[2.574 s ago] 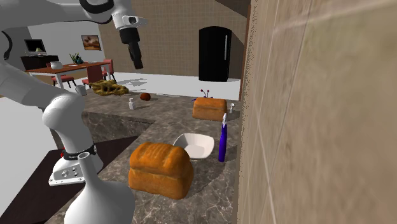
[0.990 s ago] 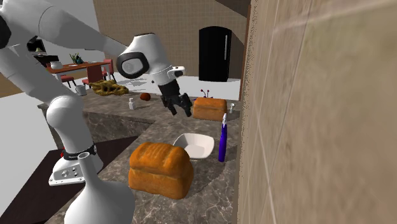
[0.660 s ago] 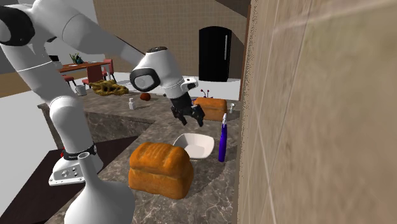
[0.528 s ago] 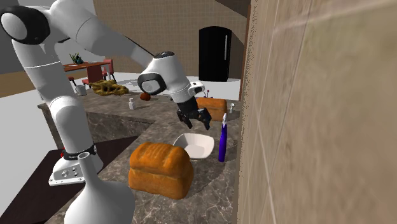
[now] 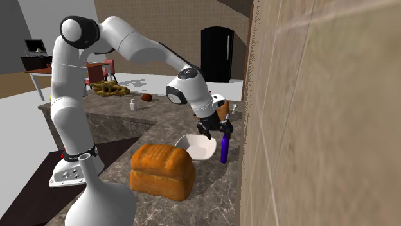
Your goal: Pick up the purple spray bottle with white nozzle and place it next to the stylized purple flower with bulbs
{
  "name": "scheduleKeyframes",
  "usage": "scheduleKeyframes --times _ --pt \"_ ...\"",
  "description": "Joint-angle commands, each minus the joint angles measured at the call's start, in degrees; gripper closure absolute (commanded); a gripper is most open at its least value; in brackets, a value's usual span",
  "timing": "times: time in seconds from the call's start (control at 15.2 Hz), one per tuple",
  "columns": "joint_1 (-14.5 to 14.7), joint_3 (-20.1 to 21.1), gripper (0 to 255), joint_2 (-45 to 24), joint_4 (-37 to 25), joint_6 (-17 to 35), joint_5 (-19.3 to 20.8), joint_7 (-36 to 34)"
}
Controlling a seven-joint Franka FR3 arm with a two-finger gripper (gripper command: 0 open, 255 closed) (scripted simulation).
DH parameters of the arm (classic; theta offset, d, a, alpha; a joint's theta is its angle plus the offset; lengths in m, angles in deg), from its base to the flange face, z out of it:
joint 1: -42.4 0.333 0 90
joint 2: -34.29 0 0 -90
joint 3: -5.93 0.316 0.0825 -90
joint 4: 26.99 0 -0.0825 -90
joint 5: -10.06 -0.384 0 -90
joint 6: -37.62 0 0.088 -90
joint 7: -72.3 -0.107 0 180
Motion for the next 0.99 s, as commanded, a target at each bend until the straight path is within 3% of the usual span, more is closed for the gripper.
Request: scheduleKeyframes --times 0.0,0.4,0.86,0.92 --pt "-1.99 1.82 0 -2.84 -2.03 -0.49 -3.47 2.82" --pt "-4.20 4.72 0 -7.36 -4.37 0.22 -8.14 5.48" --pt "-4.20 4.72 0 -7.35 -4.36 0.22 -8.12 5.47" --pt "-4.20 4.72 255 -7.35 -4.36 0.22 -8.12 5.47"
